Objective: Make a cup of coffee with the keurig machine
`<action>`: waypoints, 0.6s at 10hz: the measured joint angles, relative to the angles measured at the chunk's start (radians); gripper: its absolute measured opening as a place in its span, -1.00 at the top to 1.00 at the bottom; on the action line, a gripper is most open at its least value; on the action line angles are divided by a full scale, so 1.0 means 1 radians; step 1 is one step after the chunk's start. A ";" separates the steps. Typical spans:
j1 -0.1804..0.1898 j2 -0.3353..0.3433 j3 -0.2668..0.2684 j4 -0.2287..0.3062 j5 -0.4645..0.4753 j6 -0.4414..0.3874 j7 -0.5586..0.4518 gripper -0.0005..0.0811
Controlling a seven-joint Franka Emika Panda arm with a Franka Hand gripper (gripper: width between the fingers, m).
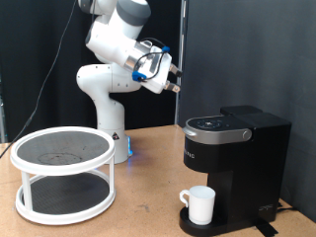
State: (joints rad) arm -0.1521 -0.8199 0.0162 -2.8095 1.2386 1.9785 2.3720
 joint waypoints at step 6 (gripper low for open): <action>-0.007 -0.030 0.101 0.099 -0.141 0.093 0.021 -0.81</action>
State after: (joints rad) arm -0.1595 -0.8495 0.1175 -2.7104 1.0973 2.0718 2.3932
